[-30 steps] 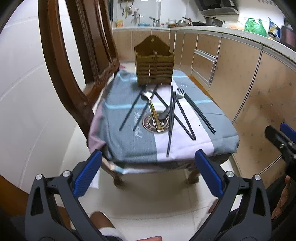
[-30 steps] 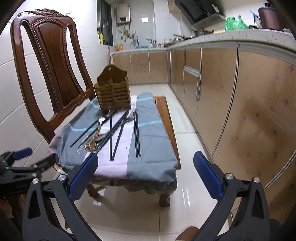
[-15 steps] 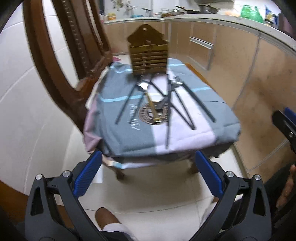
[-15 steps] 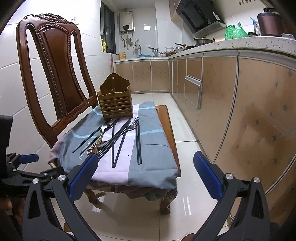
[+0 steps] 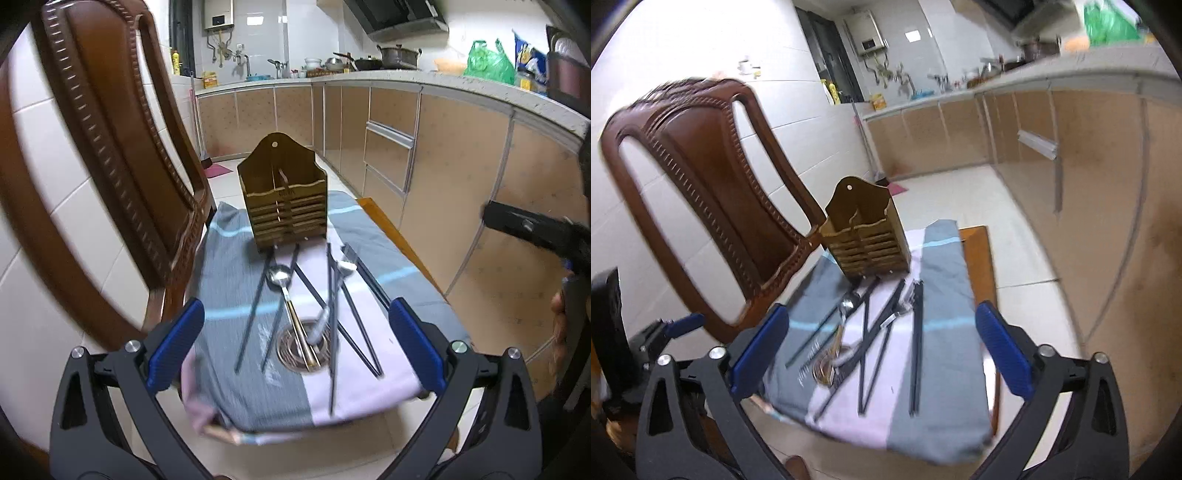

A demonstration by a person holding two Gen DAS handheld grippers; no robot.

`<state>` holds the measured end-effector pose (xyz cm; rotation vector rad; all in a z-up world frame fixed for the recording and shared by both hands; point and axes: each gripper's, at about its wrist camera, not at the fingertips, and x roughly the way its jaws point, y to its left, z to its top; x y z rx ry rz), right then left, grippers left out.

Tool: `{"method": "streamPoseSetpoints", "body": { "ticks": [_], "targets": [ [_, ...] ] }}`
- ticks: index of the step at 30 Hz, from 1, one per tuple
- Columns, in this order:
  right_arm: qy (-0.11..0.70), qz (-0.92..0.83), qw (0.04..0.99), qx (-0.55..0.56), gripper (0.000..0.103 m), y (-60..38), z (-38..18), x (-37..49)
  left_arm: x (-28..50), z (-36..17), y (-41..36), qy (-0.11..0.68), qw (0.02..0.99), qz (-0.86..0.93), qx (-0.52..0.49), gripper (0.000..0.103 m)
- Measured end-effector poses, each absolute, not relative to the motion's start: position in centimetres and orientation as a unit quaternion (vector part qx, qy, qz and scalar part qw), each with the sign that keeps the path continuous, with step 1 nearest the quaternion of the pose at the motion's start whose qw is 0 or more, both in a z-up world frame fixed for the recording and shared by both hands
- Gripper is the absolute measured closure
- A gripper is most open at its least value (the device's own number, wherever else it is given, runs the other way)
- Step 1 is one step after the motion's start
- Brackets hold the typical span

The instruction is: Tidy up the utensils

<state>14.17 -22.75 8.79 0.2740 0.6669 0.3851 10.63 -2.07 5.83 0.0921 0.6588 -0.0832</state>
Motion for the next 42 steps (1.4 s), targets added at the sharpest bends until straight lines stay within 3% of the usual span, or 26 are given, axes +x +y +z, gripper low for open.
{"method": "streamPoseSetpoints", "body": {
  "ticks": [2, 5, 8, 21, 24, 28, 33, 42],
  "targets": [
    [0.351, 0.196, 0.902, 0.160, 0.027, -22.9, 7.1, 17.6, 12.9, 5.3, -1.8, 0.336, 0.940, -0.038, 0.049, 0.007],
    [0.382, 0.205, 0.885, 0.173, 0.041, -22.8, 3.8, 21.6, 16.8, 3.2, -0.8, 0.367, 0.929, -0.029, 0.045, 0.020],
    [0.427, 0.211, 0.860, 0.182, 0.055, -22.4, 0.2, 24.7, 20.0, 0.1, -0.1, 0.400, 0.915, -0.026, 0.038, 0.026],
    [0.495, 0.257, 0.802, 0.215, 0.072, -20.6, -6.7, 33.7, 23.7, -4.5, -4.0, 0.438, 0.894, -0.087, 0.039, 0.028],
    [0.506, 0.266, 0.791, 0.218, 0.088, -20.3, -7.8, 34.6, 23.6, -4.9, -3.7, 0.441, 0.893, -0.086, 0.040, 0.028],
    [0.517, 0.277, 0.780, 0.217, 0.096, -19.5, -8.8, 35.1, 23.8, -5.3, -3.2, 0.447, 0.890, -0.086, 0.035, 0.028],
    [0.482, 0.287, 0.806, 0.192, 0.101, -18.7, -6.0, 34.4, 23.4, -5.7, -3.0, 0.451, 0.887, -0.088, 0.035, 0.028],
    [0.403, 0.242, 0.880, 0.070, 0.101, -19.0, 0.8, 30.7, 23.1, -6.5, -4.3, 0.457, 0.883, -0.095, 0.052, 0.027]
  ]
}}
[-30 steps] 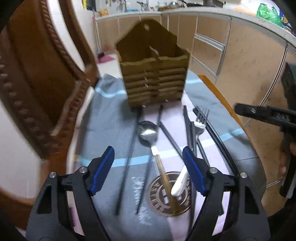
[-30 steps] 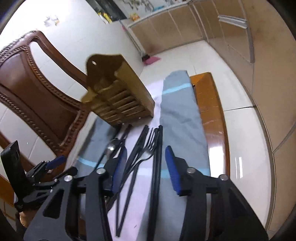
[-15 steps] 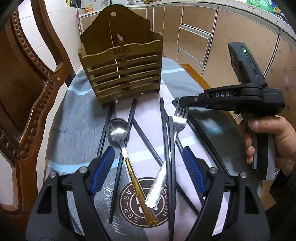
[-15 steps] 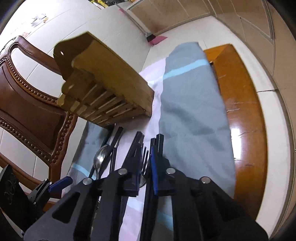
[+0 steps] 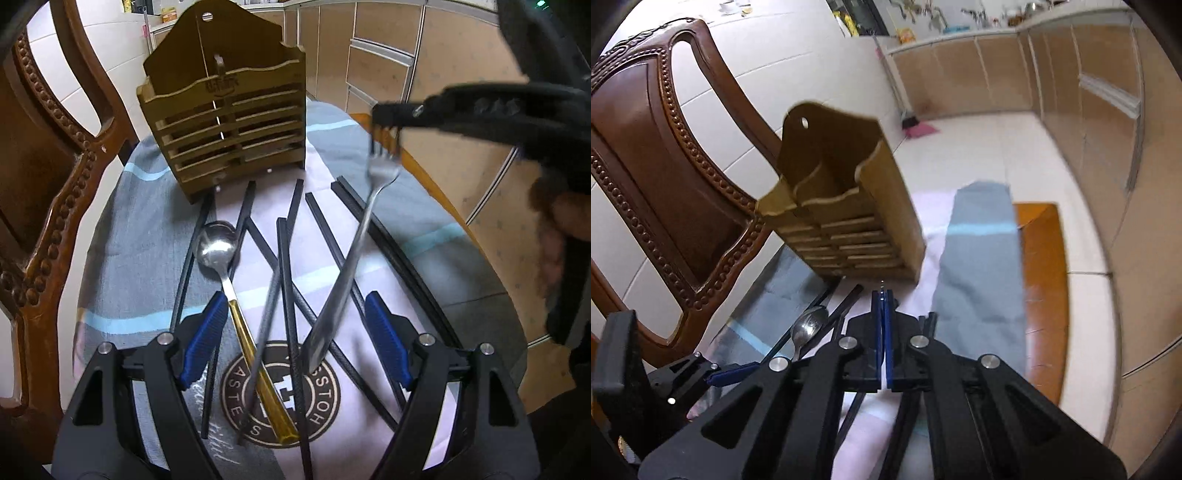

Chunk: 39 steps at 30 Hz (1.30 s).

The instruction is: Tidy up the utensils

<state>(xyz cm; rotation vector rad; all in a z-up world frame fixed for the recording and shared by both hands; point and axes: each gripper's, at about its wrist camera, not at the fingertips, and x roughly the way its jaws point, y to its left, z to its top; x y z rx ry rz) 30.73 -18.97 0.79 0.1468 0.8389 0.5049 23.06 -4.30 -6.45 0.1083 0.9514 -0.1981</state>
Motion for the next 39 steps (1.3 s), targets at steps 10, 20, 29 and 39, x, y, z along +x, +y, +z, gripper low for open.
{"method": "streamPoseSetpoints", "body": {
  "ticks": [10, 20, 29, 39],
  "targets": [
    [0.333, 0.170, 0.923, 0.085, 0.101, -24.4, 5.0, 29.1, 24.3, -7.7, -4.0, 0.471, 0.877, -0.075, 0.064, 0.027],
    [0.323, 0.161, 0.928, 0.090, 0.099, -26.4, 5.9, 29.4, 26.4, -9.5, -5.1, 0.517, 0.848, -0.087, 0.070, 0.079],
    [0.317, 0.173, 0.927, 0.104, 0.099, -26.4, 6.4, 29.3, 27.7, -7.2, -5.5, 0.484, 0.868, -0.068, 0.090, 0.078],
    [0.316, 0.174, 0.926, 0.111, 0.099, -26.7, 6.6, 29.4, 35.1, -7.3, -7.0, 0.487, 0.864, -0.050, 0.116, 0.066]
  ]
}}
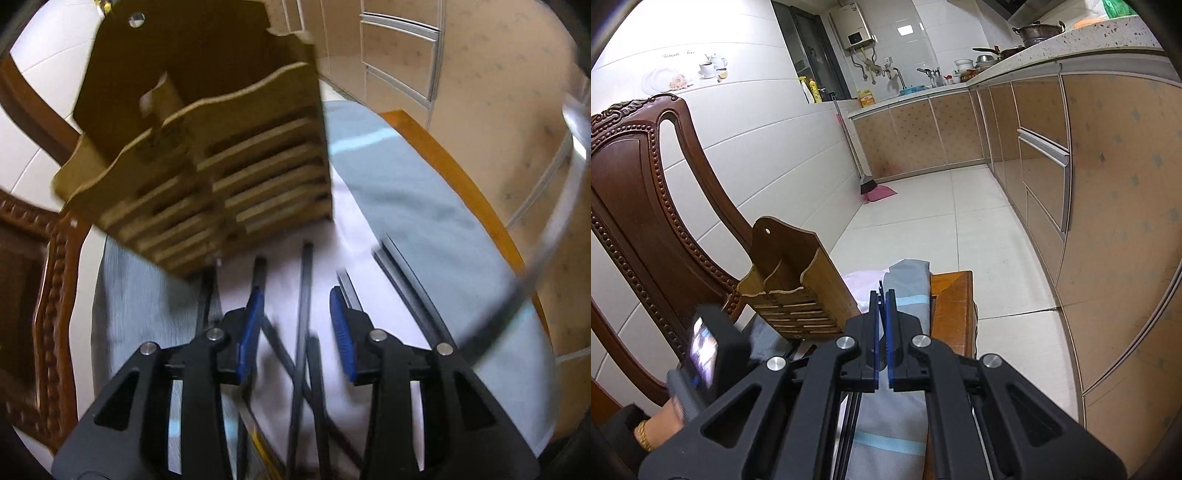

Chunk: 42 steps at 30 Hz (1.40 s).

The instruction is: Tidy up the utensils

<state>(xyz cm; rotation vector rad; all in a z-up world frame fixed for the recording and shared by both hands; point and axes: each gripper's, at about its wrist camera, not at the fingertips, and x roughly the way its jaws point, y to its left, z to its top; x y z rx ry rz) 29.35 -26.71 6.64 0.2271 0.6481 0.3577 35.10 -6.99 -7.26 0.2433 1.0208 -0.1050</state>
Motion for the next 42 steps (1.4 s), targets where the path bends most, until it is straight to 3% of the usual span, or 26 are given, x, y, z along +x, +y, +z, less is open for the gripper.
{"method": "streamPoseSetpoints", "body": {
  "ticks": [8, 9, 10, 11, 17, 25, 29, 42],
  "targets": [
    [0.320, 0.184, 0.923, 0.107, 0.099, -26.2, 6.5, 29.5, 39.6, -9.0, -7.2, 0.527, 0.842, -0.054, 0.108, 0.072],
    [0.319, 0.185, 0.923, 0.106, 0.099, -26.1, 6.5, 29.5, 39.8, -8.9, -7.1, 0.529, 0.841, -0.056, 0.099, 0.075],
    [0.319, 0.186, 0.924, 0.105, 0.099, -25.9, 6.6, 29.5, 40.2, -8.9, -7.1, 0.531, 0.840, -0.064, 0.088, 0.090],
    [0.318, 0.187, 0.924, 0.105, 0.099, -25.8, 6.6, 29.4, 40.4, -8.8, -7.1, 0.533, 0.840, -0.069, 0.080, 0.096],
    [0.301, 0.188, 0.932, 0.077, 0.099, -24.9, 7.5, 28.8, 39.4, -6.0, -6.6, 0.486, 0.868, -0.069, 0.079, 0.097],
    [0.265, 0.191, 0.944, 0.044, 0.099, -23.5, 10.3, 26.6, 29.7, 9.2, -2.9, 0.320, 0.944, -0.078, 0.025, 0.097],
    [0.243, 0.193, 0.951, 0.006, 0.099, -22.0, 12.5, 24.5, 24.7, 13.7, -1.6, 0.267, 0.961, -0.075, 0.009, 0.097],
    [0.177, 0.169, 0.965, -0.092, 0.100, -18.8, 19.4, 17.1, 15.4, 18.3, -0.1, 0.211, 0.974, -0.081, -0.003, 0.097]
  ]
}}
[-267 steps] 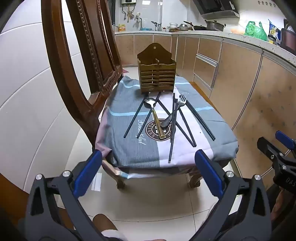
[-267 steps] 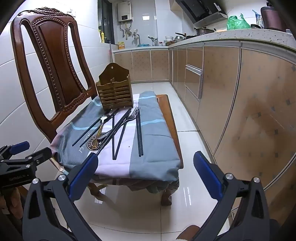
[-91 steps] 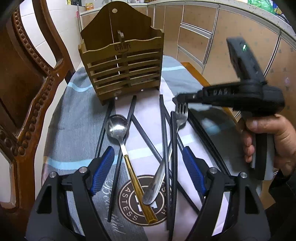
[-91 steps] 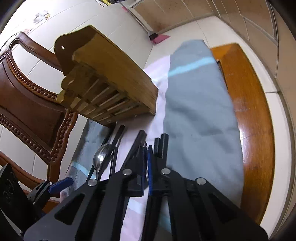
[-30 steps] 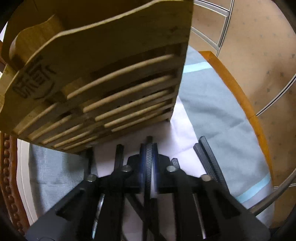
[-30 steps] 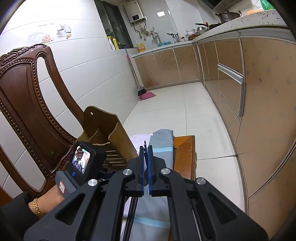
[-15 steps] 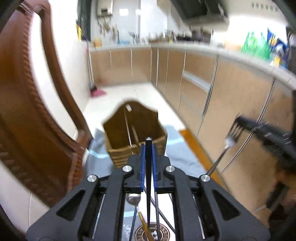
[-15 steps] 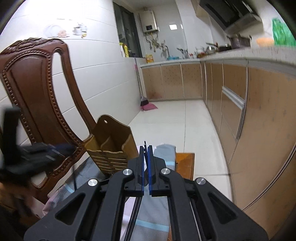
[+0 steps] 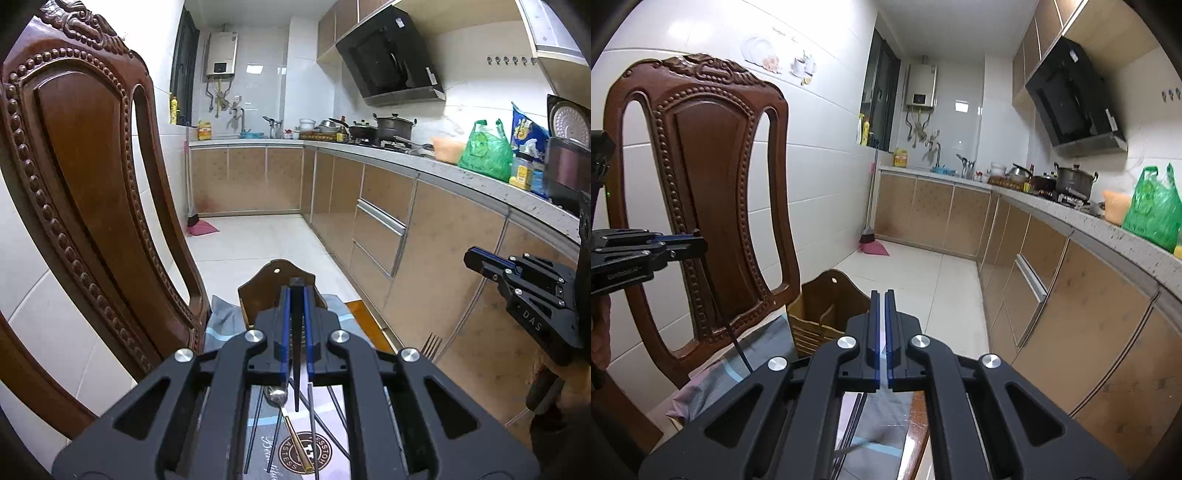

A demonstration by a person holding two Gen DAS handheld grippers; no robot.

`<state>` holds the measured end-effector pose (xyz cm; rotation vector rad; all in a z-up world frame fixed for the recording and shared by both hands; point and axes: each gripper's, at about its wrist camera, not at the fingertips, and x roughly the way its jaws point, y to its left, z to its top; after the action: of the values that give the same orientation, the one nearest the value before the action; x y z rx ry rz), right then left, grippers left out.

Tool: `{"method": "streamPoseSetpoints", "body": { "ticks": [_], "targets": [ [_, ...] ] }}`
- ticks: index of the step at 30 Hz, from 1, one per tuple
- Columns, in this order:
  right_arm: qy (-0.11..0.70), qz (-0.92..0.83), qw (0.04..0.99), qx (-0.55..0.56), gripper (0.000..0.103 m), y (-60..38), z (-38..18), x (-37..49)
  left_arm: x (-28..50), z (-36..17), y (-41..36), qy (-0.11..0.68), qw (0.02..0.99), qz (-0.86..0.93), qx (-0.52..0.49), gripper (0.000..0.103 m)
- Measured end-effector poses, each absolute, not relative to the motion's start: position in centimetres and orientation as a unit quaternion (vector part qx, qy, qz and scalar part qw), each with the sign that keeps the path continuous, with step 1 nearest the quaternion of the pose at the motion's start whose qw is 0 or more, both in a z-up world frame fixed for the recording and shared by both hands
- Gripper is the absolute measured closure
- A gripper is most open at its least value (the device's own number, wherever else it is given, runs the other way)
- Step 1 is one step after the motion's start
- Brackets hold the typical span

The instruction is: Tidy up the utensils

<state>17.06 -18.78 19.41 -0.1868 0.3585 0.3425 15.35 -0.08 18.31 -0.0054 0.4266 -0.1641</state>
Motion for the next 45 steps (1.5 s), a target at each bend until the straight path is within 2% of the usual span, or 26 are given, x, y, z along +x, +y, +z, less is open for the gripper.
{"method": "streamPoseSetpoints", "body": {
  "ticks": [4, 7, 9, 10, 11, 15, 20, 24, 26, 33, 37, 40, 41, 45],
  "targets": [
    [0.204, 0.178, 0.960, -0.064, 0.100, -19.4, 17.9, 18.0, 15.1, 17.7, 0.4, 0.221, 0.972, -0.083, -0.001, 0.097],
    [0.244, 0.171, 0.955, 0.005, 0.098, -22.6, 16.1, 20.1, 15.5, 16.8, 0.7, 0.229, 0.970, -0.082, 0.001, 0.097],
    [0.286, 0.167, 0.941, 0.061, 0.072, -25.5, 14.3, 21.5, 15.7, 16.3, 1.0, 0.235, 0.968, -0.083, 0.002, 0.097],
    [0.295, 0.157, 0.938, 0.090, 0.047, -27.0, 13.2, 21.7, 15.8, 16.1, 1.1, 0.237, 0.968, -0.083, 0.003, 0.097],
    [0.298, 0.144, 0.937, 0.114, 0.036, -28.3, 12.0, 21.7, 16.0, 15.8, 1.2, 0.239, 0.967, -0.083, 0.002, 0.097],
    [0.351, 0.105, 0.911, 0.188, 0.036, -32.1, 7.6, 21.9, 16.4, 15.1, 1.4, 0.245, 0.966, -0.083, 0.002, 0.097],
    [0.306, 0.038, 0.902, 0.303, 0.035, -35.6, 4.6, 15.7, 16.7, 14.4, 1.2, 0.252, 0.964, -0.089, 0.004, 0.097],
    [0.327, -0.013, 0.825, 0.460, 0.035, -38.6, -2.8, 12.8, 16.5, 14.2, 1.0, 0.253, 0.963, -0.095, 0.006, 0.097],
    [0.339, -0.026, 0.802, 0.492, 0.035, -39.2, -5.2, 12.4, 16.3, 14.3, 1.0, 0.251, 0.963, -0.098, 0.006, 0.097],
    [0.365, -0.049, 0.791, 0.489, 0.039, -35.9, -9.1, 12.7, 15.5, 14.8, 1.5, 0.242, 0.965, -0.104, -0.001, 0.097],
    [0.374, -0.050, 0.797, 0.471, 0.052, -34.9, -10.0, 14.5, 15.5, 14.4, 1.7, 0.247, 0.963, -0.104, -0.001, 0.097],
    [0.378, -0.051, 0.795, 0.471, 0.078, -34.4, -10.9, 15.0, 15.6, 13.9, 1.8, 0.253, 0.962, -0.103, -0.001, 0.097],
    [0.375, -0.052, 0.799, 0.466, 0.092, -34.3, -10.9, 15.0, 15.7, 13.7, 1.8, 0.255, 0.961, -0.103, 0.000, 0.097],
    [0.341, -0.037, 0.832, 0.437, 0.097, -33.5, -8.8, 15.0, 15.8, 13.4, 1.9, 0.257, 0.961, -0.102, 0.001, 0.097]
  ]
}}
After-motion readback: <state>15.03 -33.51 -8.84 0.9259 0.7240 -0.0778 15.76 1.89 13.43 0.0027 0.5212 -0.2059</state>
